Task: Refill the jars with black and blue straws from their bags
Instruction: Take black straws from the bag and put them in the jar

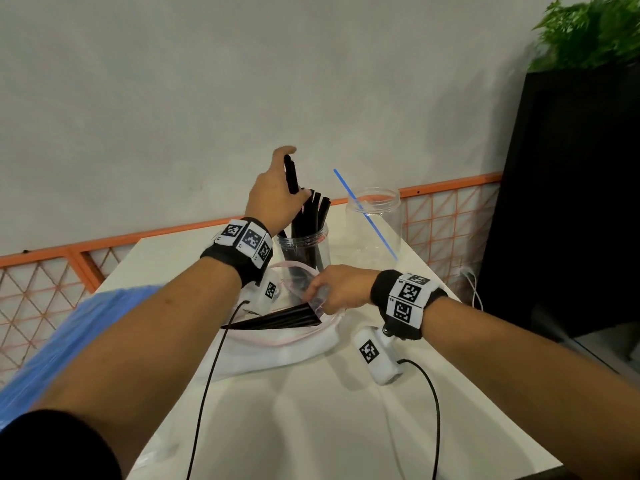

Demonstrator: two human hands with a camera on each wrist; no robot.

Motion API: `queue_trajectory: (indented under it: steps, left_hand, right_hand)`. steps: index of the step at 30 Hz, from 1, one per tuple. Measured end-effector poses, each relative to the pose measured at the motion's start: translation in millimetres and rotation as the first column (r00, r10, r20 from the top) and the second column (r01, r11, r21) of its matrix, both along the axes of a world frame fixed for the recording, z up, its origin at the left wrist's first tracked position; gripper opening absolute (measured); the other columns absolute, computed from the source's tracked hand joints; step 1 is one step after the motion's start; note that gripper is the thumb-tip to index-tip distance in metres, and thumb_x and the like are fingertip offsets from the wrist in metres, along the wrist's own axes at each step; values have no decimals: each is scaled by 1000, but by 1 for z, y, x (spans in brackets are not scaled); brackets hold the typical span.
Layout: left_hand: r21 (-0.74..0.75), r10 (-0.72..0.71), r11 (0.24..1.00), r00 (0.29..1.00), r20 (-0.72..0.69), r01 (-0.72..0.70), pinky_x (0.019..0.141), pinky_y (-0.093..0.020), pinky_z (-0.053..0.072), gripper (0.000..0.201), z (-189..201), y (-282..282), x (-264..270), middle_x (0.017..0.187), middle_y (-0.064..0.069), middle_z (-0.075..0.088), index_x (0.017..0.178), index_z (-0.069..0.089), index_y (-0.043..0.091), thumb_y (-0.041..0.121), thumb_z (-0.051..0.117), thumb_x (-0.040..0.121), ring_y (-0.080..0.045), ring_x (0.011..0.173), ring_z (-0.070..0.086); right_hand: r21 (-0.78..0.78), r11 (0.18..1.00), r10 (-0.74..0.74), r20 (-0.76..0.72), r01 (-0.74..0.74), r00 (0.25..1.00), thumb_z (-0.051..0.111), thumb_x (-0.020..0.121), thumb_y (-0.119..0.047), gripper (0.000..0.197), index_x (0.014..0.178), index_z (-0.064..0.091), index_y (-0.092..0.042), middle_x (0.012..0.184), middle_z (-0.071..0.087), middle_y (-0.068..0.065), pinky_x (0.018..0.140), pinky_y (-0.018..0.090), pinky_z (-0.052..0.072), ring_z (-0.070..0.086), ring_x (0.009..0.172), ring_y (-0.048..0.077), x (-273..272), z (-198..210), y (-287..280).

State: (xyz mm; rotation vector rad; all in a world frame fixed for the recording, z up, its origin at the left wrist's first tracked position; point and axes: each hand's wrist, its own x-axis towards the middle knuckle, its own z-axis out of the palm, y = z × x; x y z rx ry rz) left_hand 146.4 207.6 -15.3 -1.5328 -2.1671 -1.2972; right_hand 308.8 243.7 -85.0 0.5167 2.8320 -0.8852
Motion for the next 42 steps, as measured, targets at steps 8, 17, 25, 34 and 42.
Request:
queue_trajectory:
  steps: [8, 17, 25, 34, 42]
  left_hand:
    - [-56, 25, 997, 947, -320, -45, 90, -38, 47, 67, -6, 3, -9, 128, -1, 57, 144, 40, 24, 24, 69, 84, -21, 112, 55]
    - [24, 19, 1000, 952, -307, -12, 82, -31, 50, 20, 13, -28, 27, 97, 3, 68, 102, 71, 20, 30, 65, 85, -14, 91, 63]
    - [-753, -191, 658, 961, -199, -24, 62, -29, 44, 12, -49, -61, 43, 66, -4, 63, 74, 71, 5, 13, 64, 81, -20, 66, 58]
    - [-838, -183, 532, 951, -251, -119, 73, -30, 44, 11, -89, -48, 32, 91, -10, 61, 89, 66, 6, 17, 65, 86, -28, 89, 60]
    - [-859, -245, 511, 952, -186, -36, 95, -35, 45, 30, -93, -49, 35, 123, -14, 63, 124, 59, 9, 22, 54, 97, -30, 111, 58]
  right_hand:
    - [-54, 998, -14, -12, 13, 1000, 57, 82, -2, 42, 121, 63, -17, 122, 59, 7, 86, 32, 54, 57, 104, 21, -2, -3, 2]
    - [-66, 998, -18, 5, 19, 1000, 58, 82, 0, 43, 122, 63, -15, 121, 57, 6, 64, 25, 57, 60, 94, 20, -2, 0, -1]
    - [74, 990, -109, -114, 117, 988, 64, 75, -3, 28, 103, 69, -4, 97, 67, 16, 55, 21, 50, 65, 78, 24, -4, 3, -5]
    - [84, 989, -109, -172, 125, 979, 67, 76, -5, 47, 121, 65, -18, 120, 63, 4, 70, 21, 51, 61, 97, 19, -2, 1, -8]
    - [108, 982, -135, -157, 153, 978, 64, 80, -7, 23, 100, 74, -14, 107, 68, 2, 67, 18, 46, 59, 85, 13, -2, -3, -5]
